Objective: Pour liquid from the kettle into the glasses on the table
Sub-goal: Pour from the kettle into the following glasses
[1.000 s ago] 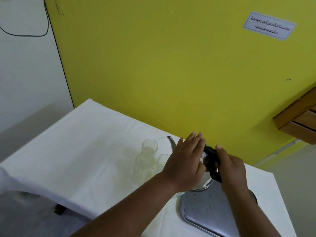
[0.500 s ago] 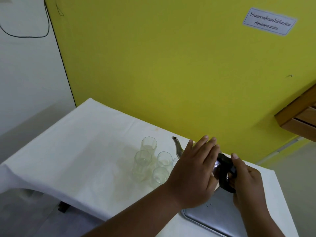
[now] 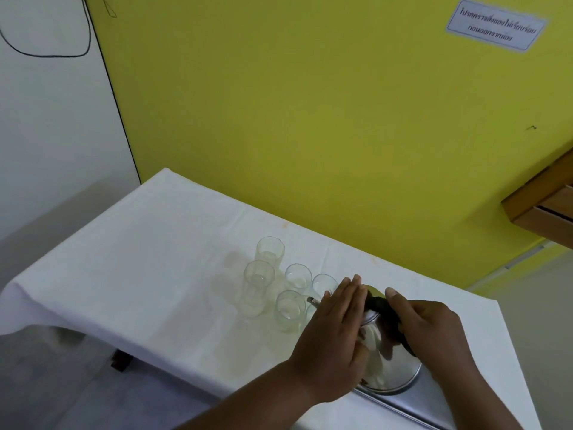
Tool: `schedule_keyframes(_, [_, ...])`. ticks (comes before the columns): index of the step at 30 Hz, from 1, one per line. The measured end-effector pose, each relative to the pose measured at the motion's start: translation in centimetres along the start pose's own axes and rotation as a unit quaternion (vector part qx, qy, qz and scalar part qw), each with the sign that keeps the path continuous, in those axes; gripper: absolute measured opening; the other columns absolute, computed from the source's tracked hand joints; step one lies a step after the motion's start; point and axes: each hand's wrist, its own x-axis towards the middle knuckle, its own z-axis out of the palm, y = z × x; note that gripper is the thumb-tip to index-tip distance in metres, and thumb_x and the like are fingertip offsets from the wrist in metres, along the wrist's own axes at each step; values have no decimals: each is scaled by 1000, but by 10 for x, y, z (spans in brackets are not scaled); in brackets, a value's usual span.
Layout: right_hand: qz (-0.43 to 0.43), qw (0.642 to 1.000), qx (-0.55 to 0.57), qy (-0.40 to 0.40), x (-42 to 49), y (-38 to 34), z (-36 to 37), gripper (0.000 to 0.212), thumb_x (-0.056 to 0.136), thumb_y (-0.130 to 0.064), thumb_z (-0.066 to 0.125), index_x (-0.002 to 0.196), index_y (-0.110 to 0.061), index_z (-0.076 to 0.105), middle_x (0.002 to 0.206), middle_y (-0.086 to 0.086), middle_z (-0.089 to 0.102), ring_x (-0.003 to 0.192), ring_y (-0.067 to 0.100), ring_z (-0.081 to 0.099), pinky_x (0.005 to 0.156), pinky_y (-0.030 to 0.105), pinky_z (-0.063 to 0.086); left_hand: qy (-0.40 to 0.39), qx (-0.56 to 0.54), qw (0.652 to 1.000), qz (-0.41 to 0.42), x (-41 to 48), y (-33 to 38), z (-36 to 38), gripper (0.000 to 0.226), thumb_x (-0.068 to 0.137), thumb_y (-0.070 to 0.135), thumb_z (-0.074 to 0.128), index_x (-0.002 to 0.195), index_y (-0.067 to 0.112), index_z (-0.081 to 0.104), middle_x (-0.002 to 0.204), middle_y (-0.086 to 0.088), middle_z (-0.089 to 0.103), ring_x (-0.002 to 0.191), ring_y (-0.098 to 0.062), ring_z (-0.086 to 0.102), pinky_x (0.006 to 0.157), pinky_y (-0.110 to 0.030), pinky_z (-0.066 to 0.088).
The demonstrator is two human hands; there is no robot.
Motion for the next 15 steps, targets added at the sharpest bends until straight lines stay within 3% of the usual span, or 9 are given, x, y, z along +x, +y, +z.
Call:
schedule_keyframes(4, [-5,998,-60,-10,2,-1,2,69,91,-56,52,52,-1,68,49,10,68,57,26,67,66,35,53,-11,-7,1000,-5,-2,-5,3,75,86,18,35,156,11,7,165,0,0,150,-10,-8,122,-42,7])
schedule_keyframes(15, [-16,993,-119,11,4,0,-2,71,89,-61,49,53,-3,67,50,11,68,58,27,67,65,36,54,-15,-17,1000,4,-2,-5,7,77,89,11,41,156,11,2,165,1,-3,150,-10,-11,122,-41,3])
